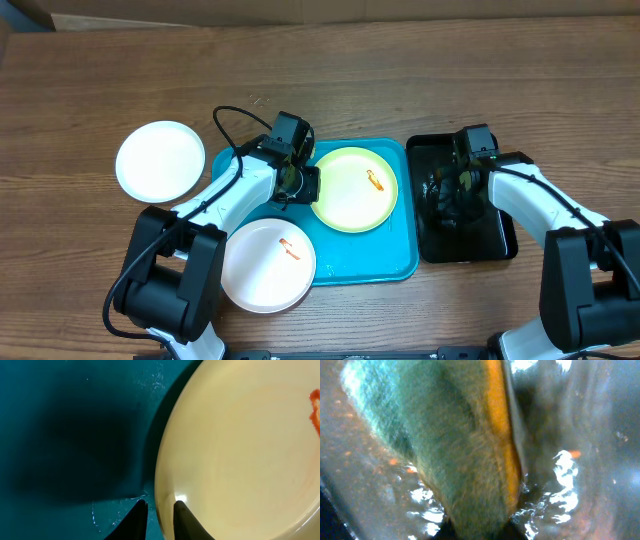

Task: Clean dirty plates on tray and stack at the side

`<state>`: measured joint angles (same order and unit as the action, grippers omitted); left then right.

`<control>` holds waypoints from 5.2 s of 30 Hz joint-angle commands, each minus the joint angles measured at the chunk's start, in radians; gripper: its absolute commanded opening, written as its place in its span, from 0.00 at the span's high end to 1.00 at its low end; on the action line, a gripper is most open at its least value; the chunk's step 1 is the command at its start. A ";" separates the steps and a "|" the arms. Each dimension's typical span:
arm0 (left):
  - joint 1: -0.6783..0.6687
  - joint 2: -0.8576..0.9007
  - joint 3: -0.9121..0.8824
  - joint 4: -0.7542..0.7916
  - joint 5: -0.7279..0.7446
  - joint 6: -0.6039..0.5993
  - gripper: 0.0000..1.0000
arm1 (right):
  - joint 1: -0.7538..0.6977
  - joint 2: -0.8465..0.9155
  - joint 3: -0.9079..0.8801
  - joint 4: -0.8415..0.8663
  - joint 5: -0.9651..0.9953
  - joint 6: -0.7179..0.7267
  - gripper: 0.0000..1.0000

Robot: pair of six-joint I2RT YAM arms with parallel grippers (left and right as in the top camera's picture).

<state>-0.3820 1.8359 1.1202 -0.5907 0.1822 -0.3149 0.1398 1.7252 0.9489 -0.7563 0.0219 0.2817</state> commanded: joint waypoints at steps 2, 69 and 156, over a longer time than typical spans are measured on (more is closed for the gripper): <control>0.000 0.008 0.014 0.001 -0.010 -0.007 0.79 | 0.004 -0.008 0.034 -0.087 -0.050 0.003 0.96; 0.000 0.008 0.014 0.016 -0.033 -0.003 0.70 | -0.006 -0.008 0.019 0.155 0.090 -0.026 0.34; -0.006 0.008 -0.021 0.087 -0.059 -0.007 0.70 | -0.005 -0.008 0.132 -0.223 -0.005 -0.019 0.37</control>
<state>-0.3820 1.8359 1.1049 -0.5041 0.1333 -0.3153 0.1375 1.7256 1.0718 -0.9947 0.0078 0.2611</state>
